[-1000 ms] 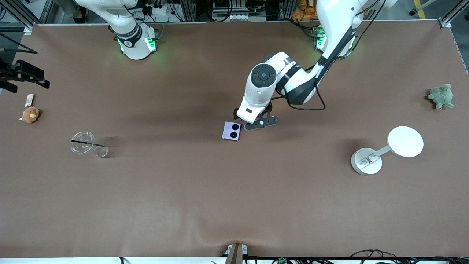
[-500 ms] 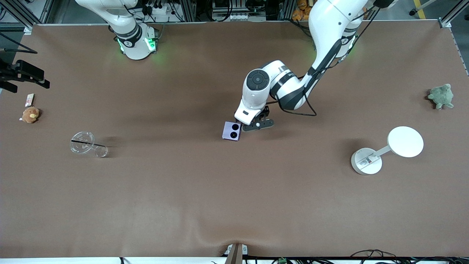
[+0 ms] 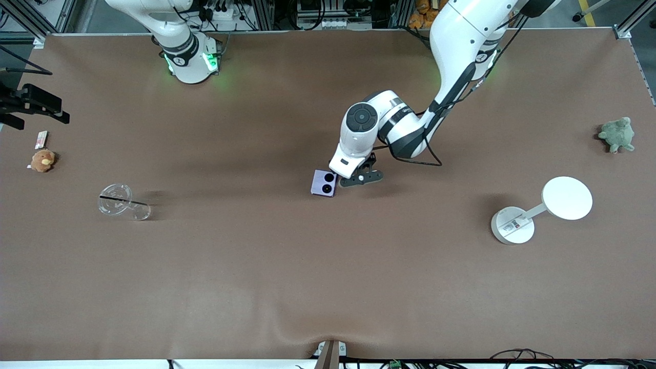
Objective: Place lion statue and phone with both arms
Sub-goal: 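Close the left gripper on the lion figurine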
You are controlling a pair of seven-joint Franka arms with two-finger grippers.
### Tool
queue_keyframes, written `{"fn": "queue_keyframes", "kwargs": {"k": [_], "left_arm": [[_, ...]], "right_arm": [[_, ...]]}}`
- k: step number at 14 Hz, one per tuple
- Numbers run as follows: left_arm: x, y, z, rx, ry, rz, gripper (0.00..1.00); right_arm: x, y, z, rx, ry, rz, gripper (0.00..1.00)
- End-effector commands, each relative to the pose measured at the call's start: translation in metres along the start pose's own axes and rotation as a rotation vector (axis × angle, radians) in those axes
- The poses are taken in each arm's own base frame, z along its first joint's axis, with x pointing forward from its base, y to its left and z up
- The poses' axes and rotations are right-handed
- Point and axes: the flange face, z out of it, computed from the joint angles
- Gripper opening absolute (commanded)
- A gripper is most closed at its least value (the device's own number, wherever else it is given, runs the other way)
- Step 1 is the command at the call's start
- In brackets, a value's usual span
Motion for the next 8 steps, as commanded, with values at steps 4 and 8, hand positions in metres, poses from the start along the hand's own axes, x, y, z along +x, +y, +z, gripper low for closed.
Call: {"fn": "queue_keyframes", "kwargs": {"k": [4,8], "left_arm": [[0.009,-0.001,-0.013,0.000,0.040,0.015,0.00],[0.049,-0.040,-0.052,0.074,0.049,0.018,0.00]], "right_arm": [[-0.001,0.004,-0.001,-0.002,0.002,-0.008,1.00],[-0.001,0.005,0.000,-0.001,-0.001,-0.006,1.00]]}}
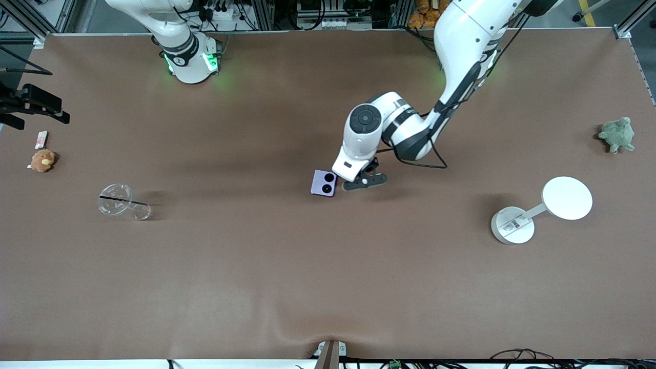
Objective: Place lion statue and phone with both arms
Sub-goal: 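Lift and carry the lion with the left gripper toward the lamp base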
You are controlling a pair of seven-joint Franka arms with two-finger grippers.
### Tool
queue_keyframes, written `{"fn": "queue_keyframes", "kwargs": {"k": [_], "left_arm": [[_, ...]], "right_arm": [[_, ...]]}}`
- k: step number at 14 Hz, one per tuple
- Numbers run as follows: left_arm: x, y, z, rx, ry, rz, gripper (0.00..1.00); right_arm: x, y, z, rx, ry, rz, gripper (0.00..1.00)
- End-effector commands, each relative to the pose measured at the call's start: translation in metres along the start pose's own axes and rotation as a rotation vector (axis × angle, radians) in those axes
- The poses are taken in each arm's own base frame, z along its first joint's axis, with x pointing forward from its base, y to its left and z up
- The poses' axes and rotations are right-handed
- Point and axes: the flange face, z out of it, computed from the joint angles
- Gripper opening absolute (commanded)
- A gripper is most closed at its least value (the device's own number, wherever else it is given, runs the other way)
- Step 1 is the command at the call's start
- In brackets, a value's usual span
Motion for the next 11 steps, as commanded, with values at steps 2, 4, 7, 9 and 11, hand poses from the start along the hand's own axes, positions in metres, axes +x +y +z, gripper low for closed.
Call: {"fn": "queue_keyframes", "kwargs": {"k": [2,4,7,9,11], "left_arm": [[0.043,-0.049,-0.043,0.058,0.027,0.026,0.00],[0.065,-0.074,-0.050,0.077,0.021,0.031,0.00],[0.093,-0.119,-0.049,0.093,0.005,0.067,0.00],[0.109,-0.157,-0.045,0.109,-0.015,0.111,0.00],[0.115,-0.182,-0.042,0.120,-0.030,0.147,0.00]], "right_arm": [[-0.001,0.005,0.000,-0.001,0.001,-0.006,1.00],[-0.001,0.005,0.000,-0.001,0.001,-0.006,1.00],[0.000,0.005,0.001,-0.001,-0.001,-0.006,1.00],[0.000,0.006,0.001,-0.002,-0.001,-0.004,1.00],[-0.001,0.009,0.001,0.000,0.000,0.001,1.00]]}}
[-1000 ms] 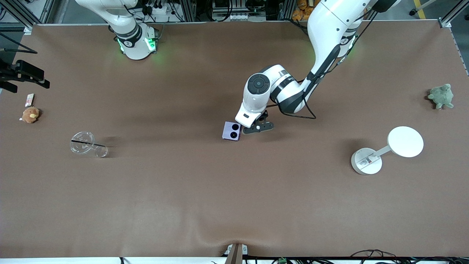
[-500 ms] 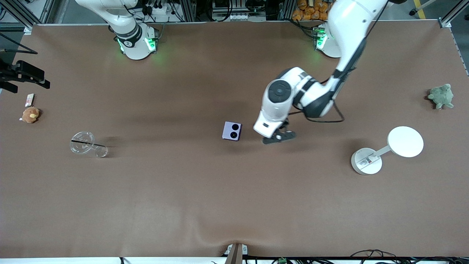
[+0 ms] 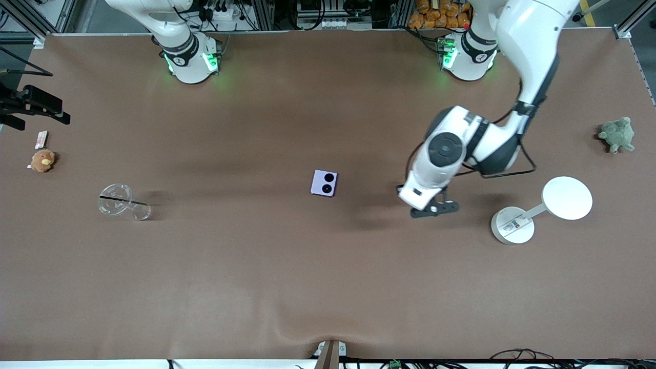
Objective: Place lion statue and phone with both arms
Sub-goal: 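Lift and carry the lion with the left gripper toward the lamp base, then lower the lion beside the lamp base while the right gripper reaches the phone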
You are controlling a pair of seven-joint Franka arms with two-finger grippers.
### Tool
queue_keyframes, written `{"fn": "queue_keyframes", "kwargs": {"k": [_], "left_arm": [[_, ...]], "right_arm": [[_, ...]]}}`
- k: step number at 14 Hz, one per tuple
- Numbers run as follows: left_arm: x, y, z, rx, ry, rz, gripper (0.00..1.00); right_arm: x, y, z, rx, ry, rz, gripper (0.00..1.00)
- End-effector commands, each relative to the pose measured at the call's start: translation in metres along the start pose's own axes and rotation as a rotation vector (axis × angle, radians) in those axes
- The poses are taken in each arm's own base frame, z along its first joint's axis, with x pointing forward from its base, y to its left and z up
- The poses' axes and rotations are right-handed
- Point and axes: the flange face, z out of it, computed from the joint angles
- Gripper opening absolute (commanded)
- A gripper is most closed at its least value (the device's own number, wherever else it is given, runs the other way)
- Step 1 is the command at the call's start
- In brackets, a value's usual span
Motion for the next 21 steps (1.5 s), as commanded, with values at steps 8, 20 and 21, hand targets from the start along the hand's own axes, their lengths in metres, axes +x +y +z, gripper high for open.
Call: {"fn": "queue_keyframes", "kwargs": {"k": [8,20,21], "left_arm": [[0.002,-0.133,0.028,0.011,0.005,0.183,0.00],[0.013,-0.139,0.048,0.066,0.064,0.282,0.00],[0.016,-0.141,0.047,0.072,0.071,0.285,0.00]], "right_arm": [[0.046,-0.012,0.063,0.056,-0.108,-0.041,1.00],[0.169,-0.124,0.237,0.114,-0.094,-0.094,1.00],[0.170,-0.134,0.239,0.110,-0.089,-0.040,1.00]]}}
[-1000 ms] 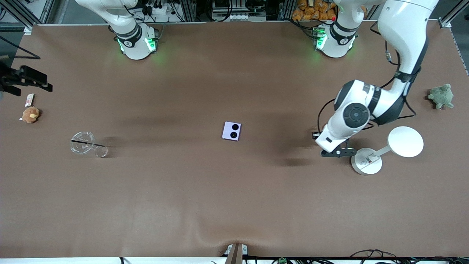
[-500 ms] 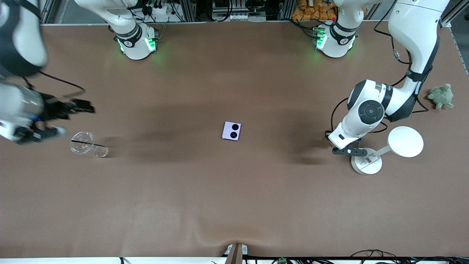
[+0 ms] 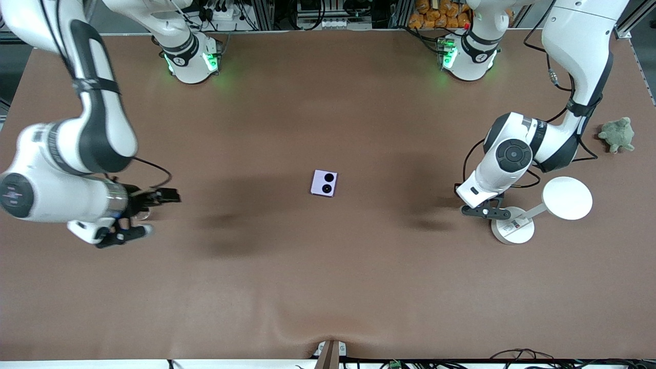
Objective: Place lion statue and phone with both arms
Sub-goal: 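Lower the lion beside the lamp base while the right gripper reaches the phone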
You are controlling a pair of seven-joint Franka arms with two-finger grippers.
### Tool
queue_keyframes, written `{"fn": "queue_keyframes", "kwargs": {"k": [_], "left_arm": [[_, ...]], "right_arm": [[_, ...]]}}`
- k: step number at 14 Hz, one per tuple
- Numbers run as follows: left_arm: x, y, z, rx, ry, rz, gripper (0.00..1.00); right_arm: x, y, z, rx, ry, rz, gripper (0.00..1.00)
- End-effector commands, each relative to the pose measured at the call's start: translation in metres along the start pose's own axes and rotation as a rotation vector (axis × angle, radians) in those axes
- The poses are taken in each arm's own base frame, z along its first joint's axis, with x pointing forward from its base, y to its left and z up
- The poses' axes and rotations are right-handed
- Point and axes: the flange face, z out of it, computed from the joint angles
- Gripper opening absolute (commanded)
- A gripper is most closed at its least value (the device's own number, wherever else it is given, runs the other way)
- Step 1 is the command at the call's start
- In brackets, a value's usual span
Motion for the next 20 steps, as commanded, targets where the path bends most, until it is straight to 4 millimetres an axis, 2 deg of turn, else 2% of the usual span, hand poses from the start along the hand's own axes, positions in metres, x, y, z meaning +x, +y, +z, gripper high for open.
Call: {"fn": "queue_keyframes", "kwargs": {"k": [1,4,6,10,13,15,17,20], "left_arm": [[0.006,-0.008,-0.003,0.018,0.027,0.013,0.00],[0.006,-0.017,-0.002,0.046,0.033,0.032,0.00],[0.009,-0.026,0.002,0.045,0.030,0.019,0.00],[0.014,-0.031,0.007,0.037,0.029,0.012,0.00],[0.017,-0.031,0.011,0.030,0.025,0.007,0.00],[0.019,-0.031,0.011,0.029,0.029,0.006,0.00],[0.018,-0.031,0.013,0.026,0.026,0.004,0.00],[0.018,-0.033,0.012,0.026,0.026,0.001,0.00]], "right_arm": [[0.012,-0.040,0.003,0.001,0.028,0.075,1.00],[0.027,-0.083,0.031,-0.014,0.066,0.128,1.00],[0.031,-0.126,0.049,-0.029,0.091,0.150,1.00],[0.025,-0.205,0.097,-0.038,0.113,0.272,1.00],[0.007,-0.257,0.141,-0.036,0.145,0.331,1.00],[-0.002,-0.279,0.169,-0.031,0.174,0.323,1.00],[-0.004,-0.288,0.186,-0.024,0.193,0.347,1.00],[-0.010,-0.312,0.210,-0.015,0.212,0.370,1.00]]}}
